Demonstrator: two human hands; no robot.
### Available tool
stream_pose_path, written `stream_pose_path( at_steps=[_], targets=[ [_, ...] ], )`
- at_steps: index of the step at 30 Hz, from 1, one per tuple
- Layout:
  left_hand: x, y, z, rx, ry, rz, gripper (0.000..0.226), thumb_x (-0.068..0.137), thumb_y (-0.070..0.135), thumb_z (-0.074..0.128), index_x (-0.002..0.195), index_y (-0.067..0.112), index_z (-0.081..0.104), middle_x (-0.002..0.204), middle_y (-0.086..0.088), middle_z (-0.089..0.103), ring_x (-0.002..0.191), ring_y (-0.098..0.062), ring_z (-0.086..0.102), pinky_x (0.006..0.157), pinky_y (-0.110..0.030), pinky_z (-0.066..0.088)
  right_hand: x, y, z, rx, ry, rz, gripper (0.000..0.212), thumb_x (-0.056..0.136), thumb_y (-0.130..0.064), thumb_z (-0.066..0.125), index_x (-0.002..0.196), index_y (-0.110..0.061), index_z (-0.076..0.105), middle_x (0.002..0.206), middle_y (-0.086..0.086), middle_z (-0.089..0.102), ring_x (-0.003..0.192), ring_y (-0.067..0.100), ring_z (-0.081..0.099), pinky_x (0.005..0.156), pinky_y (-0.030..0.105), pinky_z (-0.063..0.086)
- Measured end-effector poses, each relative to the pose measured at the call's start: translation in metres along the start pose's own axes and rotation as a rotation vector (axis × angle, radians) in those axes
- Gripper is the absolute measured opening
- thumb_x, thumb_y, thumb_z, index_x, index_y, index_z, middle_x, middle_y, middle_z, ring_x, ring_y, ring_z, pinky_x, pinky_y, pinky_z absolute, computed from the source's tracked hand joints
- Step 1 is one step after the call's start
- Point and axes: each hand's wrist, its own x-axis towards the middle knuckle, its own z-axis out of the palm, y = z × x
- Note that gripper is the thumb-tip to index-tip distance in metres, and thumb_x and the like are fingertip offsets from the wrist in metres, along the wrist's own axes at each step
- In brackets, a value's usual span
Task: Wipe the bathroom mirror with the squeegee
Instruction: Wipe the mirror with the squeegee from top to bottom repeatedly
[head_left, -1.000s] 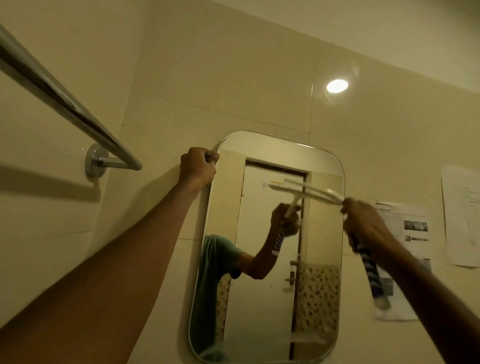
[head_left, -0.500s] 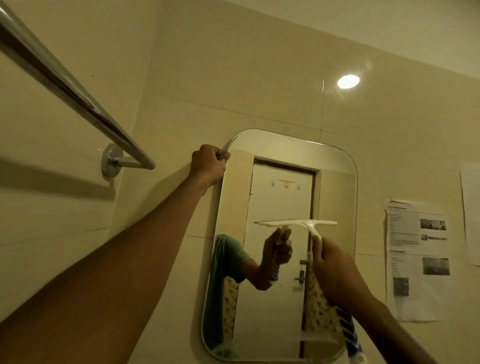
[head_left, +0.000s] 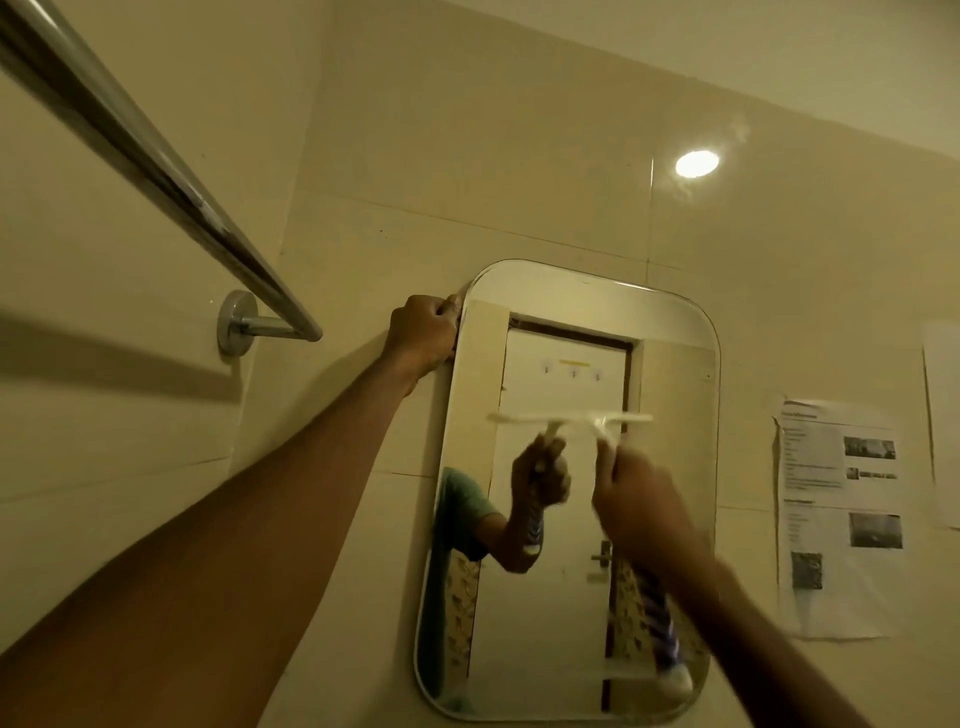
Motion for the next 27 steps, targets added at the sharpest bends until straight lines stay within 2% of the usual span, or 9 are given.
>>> stream_pose_path(
  at_steps=[4, 7, 10, 16, 18, 20, 22, 24, 27],
  targets=[
    [-0.001, -0.001, 0.000, -0.021, -0.001, -0.018, 0.042, 0.099, 0.030, 0.047, 0.091, -0.005, 0.067, 0.090, -0.021, 0.071, 0.080, -0.033, 0.071, 0.076, -0.044, 0.060, 0.009, -0.018, -0.015, -0.022, -0.017, 0.039, 0.039, 0.101, -0.038, 0.033, 0.072, -0.021, 0.053, 0.057, -0.003, 0.055, 0.038, 0.002, 0.047, 0.036, 0.013, 0.036],
    [0.001, 0.000, 0.002, -0.058, 0.006, -0.040, 0.040, 0.099, 0.029, 0.045, 0.088, -0.001, 0.068, 0.084, -0.016, 0.071, 0.069, -0.025, 0.068, 0.068, -0.033, 0.060, 0.082, -0.058, -0.058, -0.042, 0.087, -0.071, 0.034, 0.102, -0.024, 0.035, 0.082, -0.006, 0.056, 0.060, 0.002, 0.054, 0.044, 0.010, 0.051, 0.043, 0.023, 0.047],
    [0.002, 0.003, 0.000, -0.187, -0.019, -0.113, 0.041, 0.095, 0.032, 0.040, 0.080, 0.004, 0.067, 0.074, -0.011, 0.069, 0.064, -0.023, 0.065, 0.069, -0.036, 0.060, 0.119, -0.079, -0.067, -0.042, 0.094, -0.070, 0.027, 0.101, -0.021, 0.036, 0.089, -0.005, 0.054, 0.065, 0.005, 0.056, 0.048, 0.013, 0.056, 0.041, 0.021, 0.050],
    [0.003, 0.006, -0.003, -0.230, -0.061, -0.135, 0.053, 0.094, 0.040, 0.028, 0.084, 0.004, 0.066, 0.078, -0.013, 0.068, 0.069, -0.028, 0.064, 0.072, -0.037, 0.058, -0.006, -0.030, 0.014, 0.015, 0.004, -0.040, 0.030, 0.090, -0.046, 0.037, 0.072, -0.028, 0.052, 0.053, -0.006, 0.058, 0.042, -0.005, 0.055, 0.034, 0.007, 0.035],
    [0.001, 0.008, -0.002, -0.217, -0.050, -0.137, 0.055, 0.095, 0.039, 0.026, 0.089, 0.002, 0.066, 0.080, -0.014, 0.068, 0.067, -0.026, 0.064, 0.069, -0.035, 0.058, -0.029, -0.024, 0.025, -0.016, -0.055, -0.014, 0.034, 0.086, -0.054, 0.031, 0.071, -0.030, 0.051, 0.056, -0.007, 0.059, 0.042, 0.000, 0.056, 0.035, 0.008, 0.035],
    [0.001, 0.006, -0.001, -0.209, -0.039, -0.135, 0.056, 0.096, 0.037, 0.023, 0.093, 0.001, 0.066, 0.082, -0.015, 0.069, 0.066, -0.025, 0.064, 0.063, -0.031, 0.055, -0.006, -0.034, 0.010, -0.022, -0.088, 0.026, 0.035, 0.093, -0.047, 0.037, 0.069, -0.027, 0.052, 0.059, -0.005, 0.059, 0.040, 0.004, 0.054, 0.036, 0.014, 0.038],
    [0.001, 0.004, 0.000, -0.227, -0.023, -0.142, 0.058, 0.097, 0.037, 0.020, 0.095, 0.001, 0.066, 0.082, -0.016, 0.068, 0.066, -0.025, 0.063, 0.061, -0.030, 0.054, 0.041, -0.054, -0.018, -0.021, 0.003, -0.026, 0.037, 0.099, -0.036, 0.037, 0.069, -0.020, 0.053, 0.058, -0.001, 0.057, 0.037, 0.003, 0.052, 0.034, 0.015, 0.040],
    [0.001, 0.004, 0.001, -0.253, -0.021, -0.152, 0.062, 0.098, 0.038, 0.017, 0.096, 0.000, 0.066, 0.081, -0.016, 0.067, 0.067, -0.026, 0.063, 0.064, -0.033, 0.056, 0.086, -0.080, -0.045, 0.000, 0.116, -0.094, 0.040, 0.102, -0.029, 0.033, 0.071, -0.012, 0.051, 0.058, 0.002, 0.056, 0.035, 0.004, 0.054, 0.032, 0.015, 0.043],
    [0.002, 0.007, 0.000, -0.318, -0.026, -0.172, 0.066, 0.098, 0.040, 0.015, 0.095, -0.002, 0.066, 0.078, -0.018, 0.065, 0.068, -0.028, 0.061, 0.075, -0.041, 0.058, 0.105, -0.089, -0.046, -0.079, 0.113, -0.116, 0.029, 0.101, -0.024, 0.034, 0.080, -0.009, 0.048, 0.066, 0.006, 0.058, 0.048, 0.013, 0.062, 0.038, 0.022, 0.050]
  ],
)
